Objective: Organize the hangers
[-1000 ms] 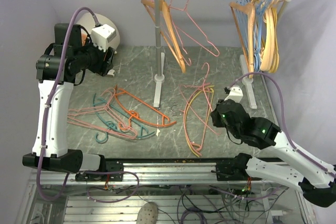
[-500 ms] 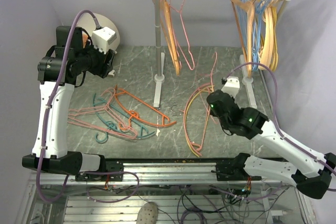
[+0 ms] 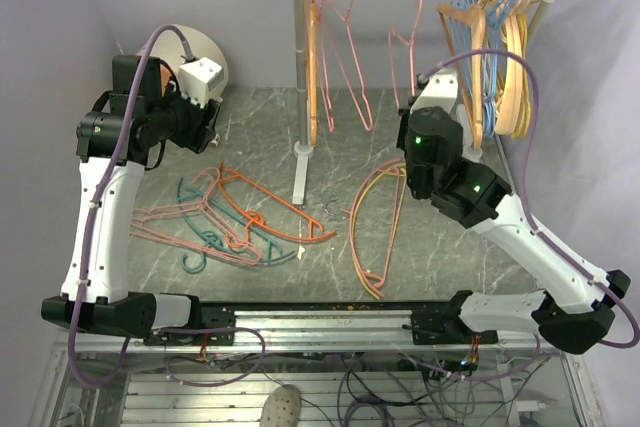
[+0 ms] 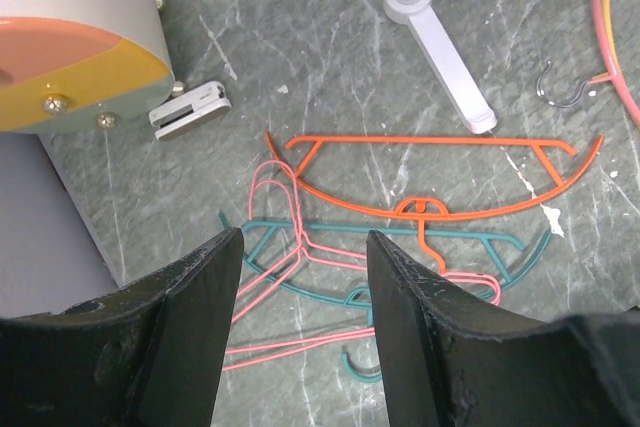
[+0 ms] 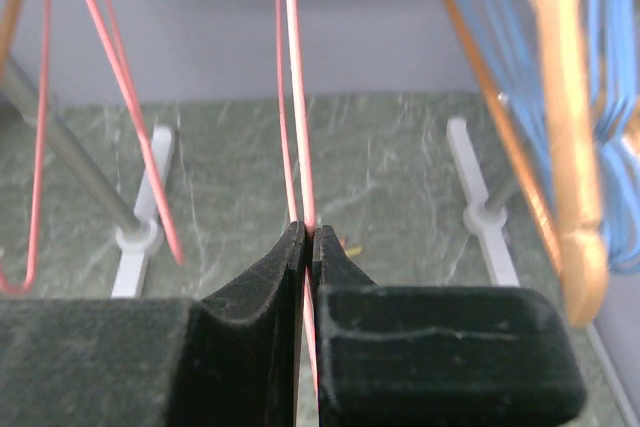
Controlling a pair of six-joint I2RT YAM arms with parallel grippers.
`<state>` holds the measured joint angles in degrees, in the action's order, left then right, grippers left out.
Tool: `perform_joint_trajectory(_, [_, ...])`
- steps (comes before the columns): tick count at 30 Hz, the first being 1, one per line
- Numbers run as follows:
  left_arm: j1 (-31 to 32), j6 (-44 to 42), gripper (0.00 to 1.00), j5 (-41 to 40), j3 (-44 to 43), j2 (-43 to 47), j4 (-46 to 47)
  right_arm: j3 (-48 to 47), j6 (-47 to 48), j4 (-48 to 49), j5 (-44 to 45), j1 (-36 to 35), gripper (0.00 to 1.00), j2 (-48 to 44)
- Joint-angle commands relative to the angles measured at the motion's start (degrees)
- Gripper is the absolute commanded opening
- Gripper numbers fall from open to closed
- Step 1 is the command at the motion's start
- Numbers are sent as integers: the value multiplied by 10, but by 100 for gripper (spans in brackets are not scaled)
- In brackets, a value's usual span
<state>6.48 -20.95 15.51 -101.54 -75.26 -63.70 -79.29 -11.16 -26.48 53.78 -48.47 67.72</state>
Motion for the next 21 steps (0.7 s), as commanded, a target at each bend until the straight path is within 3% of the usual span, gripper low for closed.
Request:
perform_joint_trajectory(1, [5, 3, 63, -33, 27, 8, 23, -62, 125, 83, 37, 3, 0, 19])
perform_joint_trajectory(11, [-1, 3, 64, -32, 51, 6, 26, -148, 212, 138, 2, 6, 0, 85])
perform_joint_trajectory(21, [-7, 0, 63, -28, 70, 11, 27, -221, 159, 89, -147, 93, 0, 159])
